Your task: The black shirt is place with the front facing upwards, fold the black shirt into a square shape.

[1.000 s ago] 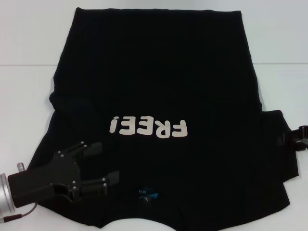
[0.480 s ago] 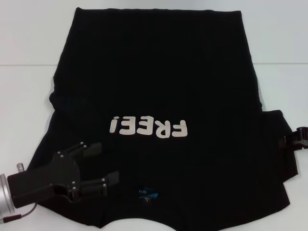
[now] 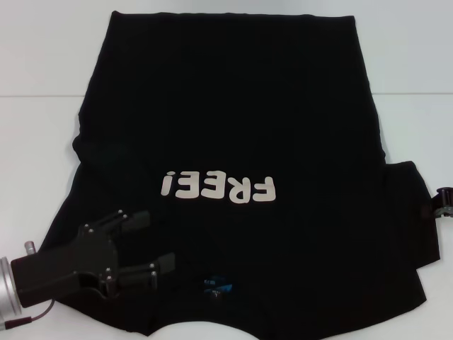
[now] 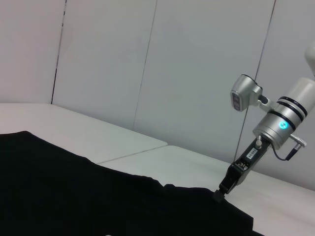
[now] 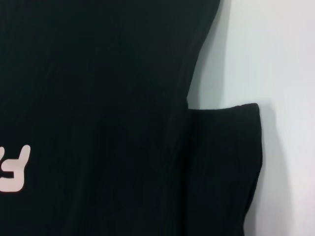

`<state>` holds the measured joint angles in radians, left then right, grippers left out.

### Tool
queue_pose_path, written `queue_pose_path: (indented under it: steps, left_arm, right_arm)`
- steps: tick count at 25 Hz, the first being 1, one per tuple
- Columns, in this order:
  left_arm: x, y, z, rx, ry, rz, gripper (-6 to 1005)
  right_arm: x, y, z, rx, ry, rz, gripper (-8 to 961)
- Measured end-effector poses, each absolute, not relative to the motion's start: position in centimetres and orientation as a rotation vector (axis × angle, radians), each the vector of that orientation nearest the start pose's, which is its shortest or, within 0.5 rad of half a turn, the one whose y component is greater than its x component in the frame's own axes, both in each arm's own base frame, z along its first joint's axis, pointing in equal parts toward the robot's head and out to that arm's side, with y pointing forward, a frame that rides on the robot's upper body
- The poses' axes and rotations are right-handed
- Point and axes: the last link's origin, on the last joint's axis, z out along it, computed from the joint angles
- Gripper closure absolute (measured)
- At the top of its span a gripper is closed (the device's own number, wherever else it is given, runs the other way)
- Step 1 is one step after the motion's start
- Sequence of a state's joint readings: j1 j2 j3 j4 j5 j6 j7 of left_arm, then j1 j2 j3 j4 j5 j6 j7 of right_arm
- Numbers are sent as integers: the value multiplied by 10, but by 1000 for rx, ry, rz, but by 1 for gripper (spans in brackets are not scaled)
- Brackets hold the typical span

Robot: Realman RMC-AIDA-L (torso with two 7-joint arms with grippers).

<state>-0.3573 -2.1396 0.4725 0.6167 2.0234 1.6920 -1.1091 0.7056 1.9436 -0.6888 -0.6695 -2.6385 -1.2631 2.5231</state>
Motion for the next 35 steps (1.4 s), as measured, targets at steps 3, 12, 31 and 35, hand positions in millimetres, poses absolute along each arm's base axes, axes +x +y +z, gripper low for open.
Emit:
queue_pose_path:
  steps: [3, 12, 31, 35]
  left_arm:
    - [-303, 264, -6, -2568, -576, -869, 54]
    - [-302, 264, -6, -2567, -588, -872, 54]
    - [-304, 263, -5, -2561, -600, -871, 54]
    - [-304, 263, -5, -2562, -600, -870, 54]
  right_arm:
    - [318, 390, 54, -2032, 1706, -29, 857]
    - [321, 390, 64, -2014, 1706, -10, 897]
    - [271, 412, 91, -2148, 1548, 107, 844]
    - [239, 425, 65, -2254, 1484, 68, 833]
